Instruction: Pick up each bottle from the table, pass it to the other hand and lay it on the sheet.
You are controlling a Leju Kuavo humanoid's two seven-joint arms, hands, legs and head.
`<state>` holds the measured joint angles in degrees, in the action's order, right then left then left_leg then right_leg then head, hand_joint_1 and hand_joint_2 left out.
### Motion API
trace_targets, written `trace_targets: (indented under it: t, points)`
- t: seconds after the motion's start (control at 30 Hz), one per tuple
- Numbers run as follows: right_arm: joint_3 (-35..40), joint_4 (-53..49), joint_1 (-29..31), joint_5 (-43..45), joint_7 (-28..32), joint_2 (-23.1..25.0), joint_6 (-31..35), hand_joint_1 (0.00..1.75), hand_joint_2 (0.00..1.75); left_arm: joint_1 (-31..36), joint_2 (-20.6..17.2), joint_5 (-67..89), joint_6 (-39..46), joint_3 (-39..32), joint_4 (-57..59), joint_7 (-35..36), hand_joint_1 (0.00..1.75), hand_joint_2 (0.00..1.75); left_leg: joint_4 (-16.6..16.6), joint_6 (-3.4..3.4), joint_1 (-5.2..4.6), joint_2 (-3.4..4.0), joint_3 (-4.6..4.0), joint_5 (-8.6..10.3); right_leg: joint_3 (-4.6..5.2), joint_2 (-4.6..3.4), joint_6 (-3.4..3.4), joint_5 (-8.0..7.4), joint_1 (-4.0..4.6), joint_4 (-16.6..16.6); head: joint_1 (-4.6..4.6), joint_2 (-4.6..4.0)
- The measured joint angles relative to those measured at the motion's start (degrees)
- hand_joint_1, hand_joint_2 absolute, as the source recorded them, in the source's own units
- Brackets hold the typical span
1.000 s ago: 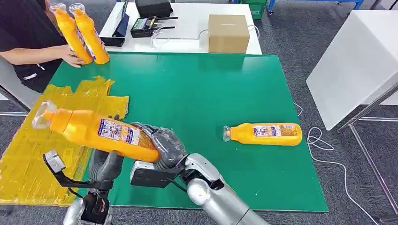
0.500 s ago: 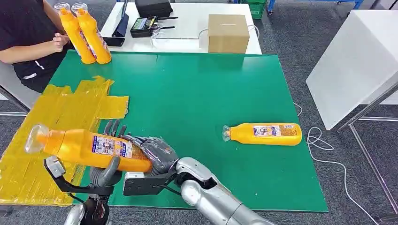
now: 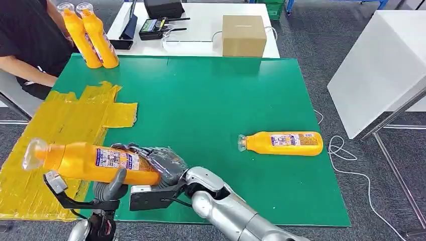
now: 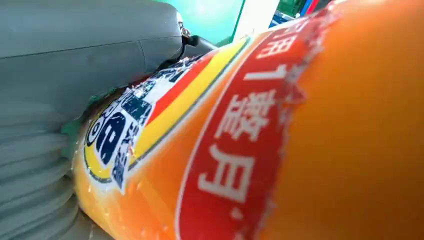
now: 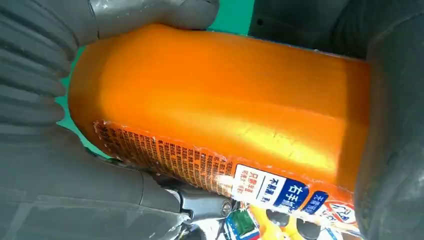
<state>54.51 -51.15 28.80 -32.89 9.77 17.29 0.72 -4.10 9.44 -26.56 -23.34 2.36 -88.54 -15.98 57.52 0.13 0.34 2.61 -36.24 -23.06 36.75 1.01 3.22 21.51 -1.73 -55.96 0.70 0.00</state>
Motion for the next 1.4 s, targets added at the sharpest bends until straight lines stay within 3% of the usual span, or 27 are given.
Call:
trace_targets:
  t: [0.03,0.07,0.1,0.13,0.43,0.47,0.63,0.77,0.9,0.97,1.07,1.2,1.4]
  points:
    - [0.15,0.11,0.07,0.0,-0.04,0.0,0.0,1.73,1.75,-0.03,0.09,0.15,0.02,-0.09,0.0,-0.04,1.75,1.75,0.0,0.0,0.0,0.02,0.0,0.0,0.0,-0.01,0.0,0.0,0.0,0.0,0.0,0.0]
    - [0.22,0.18,0.16,0.0,-0.09,0.0,0.02,1.45,1.75,-0.09,0.13,0.37,0.09,-0.13,0.0,-0.18,1.75,1.75,0.0,0.0,0.0,0.05,0.0,0.0,0.01,-0.02,0.0,0.0,0.0,0.0,0.0,0.0]
    - [0.28,0.28,0.21,0.0,-0.09,0.0,0.07,0.33,1.75,-0.1,0.24,0.78,0.35,-0.15,0.0,-0.46,1.75,1.75,0.0,0.0,0.0,0.06,0.0,0.0,0.02,-0.03,0.0,0.0,0.0,0.0,0.0,0.0]
    - [0.31,0.37,0.22,0.0,-0.11,0.0,0.13,0.0,1.75,-0.1,0.31,1.44,0.72,-0.2,-0.02,-0.79,1.75,1.75,0.0,0.0,0.0,0.06,0.0,0.0,0.02,-0.03,0.0,-0.01,0.0,0.0,0.0,0.0]
    - [-0.46,-0.39,-1.15,-0.87,-1.24,-0.42,1.62,0.0,1.75,0.77,0.92,17.18,11.35,-0.81,-3.26,-6.78,1.75,1.75,0.0,0.0,-0.02,0.17,-0.02,0.0,0.09,-0.07,-0.01,-0.02,0.0,0.0,0.02,0.0]
    - [-0.5,-0.57,-1.21,-0.9,-1.22,-0.44,1.62,0.0,0.0,0.95,0.92,17.42,11.45,-0.89,-3.5,-6.78,1.75,1.75,0.01,0.0,-0.02,0.18,-0.02,0.0,0.09,-0.09,-0.01,-0.03,0.0,0.0,-0.02,0.0]
    - [-0.96,-1.25,-1.48,-1.05,-1.53,-0.5,1.92,0.0,0.0,1.38,0.98,21.58,13.97,-1.01,-3.98,-8.11,1.75,1.75,0.0,0.0,-0.02,0.17,-0.03,0.0,0.1,-0.09,-0.01,-0.03,0.0,0.0,0.0,0.0]
    - [-1.75,-3.41,-2.97,-1.2,-2.78,-1.75,3.17,0.0,0.0,4.4,0.85,42.97,31.65,-2.82,-4.72,-12.74,1.75,1.75,0.0,0.01,-0.01,0.12,-0.03,0.01,0.02,-0.07,-0.01,-0.03,0.0,-0.01,-0.02,0.0]
    - [-1.86,-3.57,-3.11,-1.2,-2.87,-1.86,3.19,0.0,0.0,4.67,0.79,43.96,32.44,-3.02,-4.72,-12.79,1.75,1.75,0.0,0.01,-0.01,0.11,-0.03,0.01,0.01,-0.06,-0.01,-0.03,0.0,-0.01,-0.04,0.0]
    - [-7.16,-12.79,-6.11,-2.25,-4.68,-7.5,3.15,0.0,0.0,7.74,-2.28,82.49,53.71,-9.6,-3.3,-8.17,1.75,1.75,0.0,0.03,-0.03,0.09,-0.02,0.03,-0.02,-0.05,0.0,-0.04,-0.02,-0.01,-0.02,0.0]
    - [-11.2,-20.45,-6.61,-1.94,-5.25,-12.66,1.37,0.0,0.0,7.61,-5.49,100.69,59.67,-11.83,1.27,-0.58,1.75,1.75,0.01,0.04,-0.09,0.08,-0.03,0.03,-0.03,-0.04,0.01,-0.04,-0.08,0.0,-0.02,0.0]
    - [-15.96,-30.06,-7.94,-0.94,-5.6,-20.07,-0.18,0.0,0.0,7.89,-10.98,109.33,59.71,-13.18,11.64,6.56,1.75,1.75,0.01,0.04,-0.11,0.11,-0.03,0.02,0.0,-0.06,0.02,-0.05,-0.09,0.01,-0.02,0.0]
    - [-20.31,-38.27,-10.04,-0.44,-5.46,-26.21,-1.53,0.0,0.0,9.34,-16.02,110.36,59.8,-14.32,22.74,7.8,1.75,1.75,0.0,0.04,-0.07,0.13,-0.04,0.02,0.03,-0.07,0.02,-0.04,-0.04,-0.01,0.0,0.0]
